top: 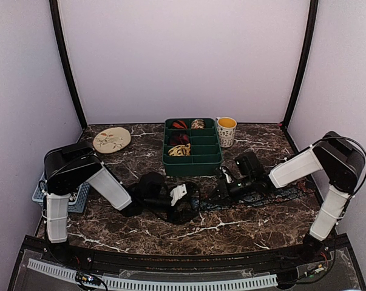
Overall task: Roll the ties
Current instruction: Roll the tie at the center of the board.
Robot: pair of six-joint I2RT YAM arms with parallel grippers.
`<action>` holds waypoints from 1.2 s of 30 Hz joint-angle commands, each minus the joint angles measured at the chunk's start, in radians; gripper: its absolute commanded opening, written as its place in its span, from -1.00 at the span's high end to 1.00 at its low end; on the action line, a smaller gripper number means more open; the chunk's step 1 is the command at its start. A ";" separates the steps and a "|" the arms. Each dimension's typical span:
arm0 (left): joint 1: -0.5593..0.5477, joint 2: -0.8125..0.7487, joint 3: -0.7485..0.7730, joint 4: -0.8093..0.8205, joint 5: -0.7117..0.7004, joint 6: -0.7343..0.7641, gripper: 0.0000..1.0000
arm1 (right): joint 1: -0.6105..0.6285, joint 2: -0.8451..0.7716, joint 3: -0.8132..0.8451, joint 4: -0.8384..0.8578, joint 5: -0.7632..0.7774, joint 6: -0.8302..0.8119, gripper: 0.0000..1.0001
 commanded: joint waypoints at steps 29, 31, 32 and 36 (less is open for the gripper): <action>0.011 -0.014 0.006 -0.188 0.019 0.078 0.52 | -0.037 -0.099 0.049 -0.123 0.053 -0.083 0.11; 0.011 -0.016 0.010 -0.206 0.018 0.087 0.52 | -0.030 -0.116 0.083 -0.150 0.033 -0.077 0.09; 0.010 -0.016 0.013 -0.213 0.017 0.088 0.52 | -0.023 -0.115 0.092 -0.154 0.024 -0.069 0.09; 0.011 -0.016 0.009 -0.209 0.009 0.090 0.52 | 0.021 -0.076 0.126 -0.178 0.017 -0.054 0.09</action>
